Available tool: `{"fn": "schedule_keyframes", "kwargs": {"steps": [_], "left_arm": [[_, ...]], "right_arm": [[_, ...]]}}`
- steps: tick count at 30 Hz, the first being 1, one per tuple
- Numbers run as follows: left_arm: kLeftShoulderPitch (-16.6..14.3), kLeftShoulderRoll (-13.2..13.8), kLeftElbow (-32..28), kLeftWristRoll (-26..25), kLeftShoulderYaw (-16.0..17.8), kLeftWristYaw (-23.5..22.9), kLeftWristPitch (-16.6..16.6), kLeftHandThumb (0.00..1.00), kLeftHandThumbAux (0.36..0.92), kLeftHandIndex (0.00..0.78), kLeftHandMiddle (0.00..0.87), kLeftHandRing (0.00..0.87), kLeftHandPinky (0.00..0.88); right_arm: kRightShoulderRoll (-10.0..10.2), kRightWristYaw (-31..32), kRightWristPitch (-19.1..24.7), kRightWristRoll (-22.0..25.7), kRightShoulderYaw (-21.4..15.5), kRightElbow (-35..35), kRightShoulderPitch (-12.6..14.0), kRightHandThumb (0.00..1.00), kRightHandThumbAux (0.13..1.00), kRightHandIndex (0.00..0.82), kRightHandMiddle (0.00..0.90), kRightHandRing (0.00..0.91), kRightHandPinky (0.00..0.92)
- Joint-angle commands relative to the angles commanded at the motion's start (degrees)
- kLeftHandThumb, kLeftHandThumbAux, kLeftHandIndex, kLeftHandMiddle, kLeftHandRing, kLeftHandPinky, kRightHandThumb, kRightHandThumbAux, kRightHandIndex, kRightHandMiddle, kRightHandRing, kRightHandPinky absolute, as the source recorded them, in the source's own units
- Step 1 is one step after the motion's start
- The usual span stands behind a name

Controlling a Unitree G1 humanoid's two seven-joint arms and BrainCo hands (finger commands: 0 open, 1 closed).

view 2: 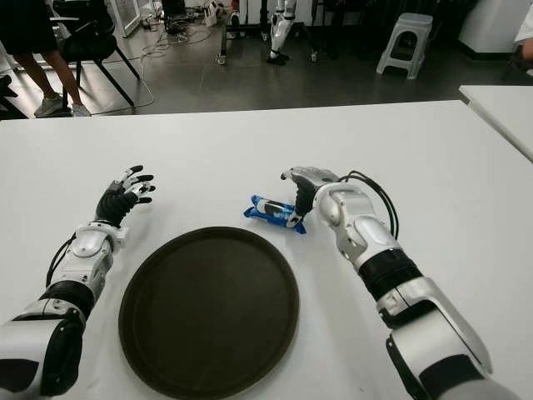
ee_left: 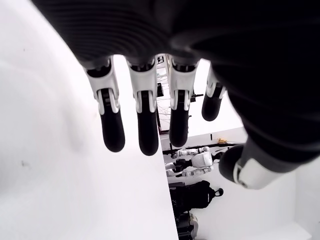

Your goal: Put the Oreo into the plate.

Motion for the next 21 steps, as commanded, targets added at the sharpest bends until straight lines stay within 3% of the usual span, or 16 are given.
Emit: {"fn": "schedule_keyframes", "kwargs": {"steps": [21], "left_arm": [[-0.07, 0.16, 0.3, 0.93, -0.67, 0.81, -0.1, 0.098, 0.592, 0.128, 0.228, 0.249, 0.289]], "right_arm": [[1.87, -3.2, 1.12, 0.4, 0.34, 4.16, -0.94, 0.0, 0.822, 0.064, 0.048, 0.044, 0.082]]}}
